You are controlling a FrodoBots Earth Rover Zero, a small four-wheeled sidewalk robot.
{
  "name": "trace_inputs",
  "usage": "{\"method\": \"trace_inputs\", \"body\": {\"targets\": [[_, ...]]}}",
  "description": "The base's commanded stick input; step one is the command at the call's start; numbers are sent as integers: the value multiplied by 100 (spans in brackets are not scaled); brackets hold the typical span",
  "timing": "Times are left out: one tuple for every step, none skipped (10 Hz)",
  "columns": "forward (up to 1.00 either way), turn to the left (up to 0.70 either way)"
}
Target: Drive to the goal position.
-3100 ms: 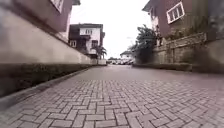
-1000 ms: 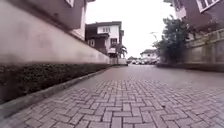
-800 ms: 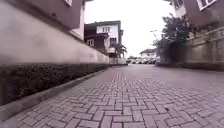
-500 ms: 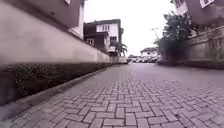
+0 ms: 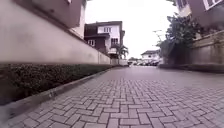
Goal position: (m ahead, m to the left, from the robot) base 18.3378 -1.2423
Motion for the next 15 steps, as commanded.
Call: {"method": "trace_inputs", "body": {"targets": [[70,0],[70,0],[70,0],[70,0],[70,0],[70,0],[70,0],[70,0],[70,0],[70,0],[70,0],[70,0],[70,0],[70,0],[70,0]]}}
